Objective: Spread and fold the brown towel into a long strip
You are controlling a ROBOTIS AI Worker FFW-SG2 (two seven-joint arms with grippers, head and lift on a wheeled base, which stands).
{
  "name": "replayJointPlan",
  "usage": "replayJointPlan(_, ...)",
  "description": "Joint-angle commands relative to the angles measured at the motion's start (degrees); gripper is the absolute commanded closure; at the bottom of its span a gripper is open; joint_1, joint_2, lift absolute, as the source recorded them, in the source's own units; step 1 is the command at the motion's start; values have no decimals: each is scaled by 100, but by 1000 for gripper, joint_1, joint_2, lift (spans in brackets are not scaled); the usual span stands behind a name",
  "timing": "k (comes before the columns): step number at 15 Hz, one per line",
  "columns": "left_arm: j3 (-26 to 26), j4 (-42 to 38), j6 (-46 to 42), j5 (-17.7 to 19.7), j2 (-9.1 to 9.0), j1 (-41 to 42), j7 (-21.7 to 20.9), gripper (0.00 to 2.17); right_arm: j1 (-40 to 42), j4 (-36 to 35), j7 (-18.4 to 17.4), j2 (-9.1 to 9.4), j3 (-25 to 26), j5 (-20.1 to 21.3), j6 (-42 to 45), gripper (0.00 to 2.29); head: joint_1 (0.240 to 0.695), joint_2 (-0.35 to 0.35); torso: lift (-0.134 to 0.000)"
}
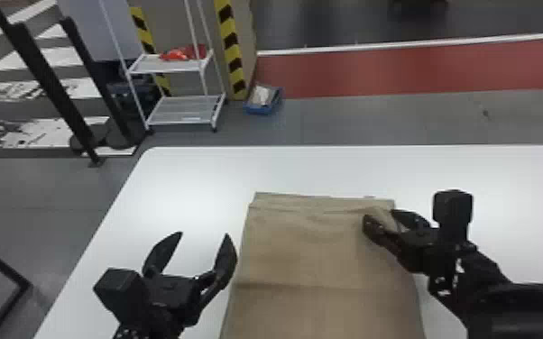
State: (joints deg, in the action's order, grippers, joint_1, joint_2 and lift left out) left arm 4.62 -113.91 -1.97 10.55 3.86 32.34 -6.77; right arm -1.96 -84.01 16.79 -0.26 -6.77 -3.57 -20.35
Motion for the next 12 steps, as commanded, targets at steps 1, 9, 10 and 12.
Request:
replayJointPlan(1,4,1,0,0,0,0,0,76,12,-37,0,0,1,5,0,464,695,180,-113)
replayJointPlan(9,-5,9,0,9,35,-9,0,76,21,-125,18,0,-114,14,53,981,695,187,-113)
replayJointPlan(10,-5,9,0,9,35,-9,0,76,56,-186,44,0,-114,14,70,1180,695,189,-113)
replayJointPlan(12,4,18,0,27,53,-9,0,76,205,-450,79,0,-131,14,106,1301,695,194,-113)
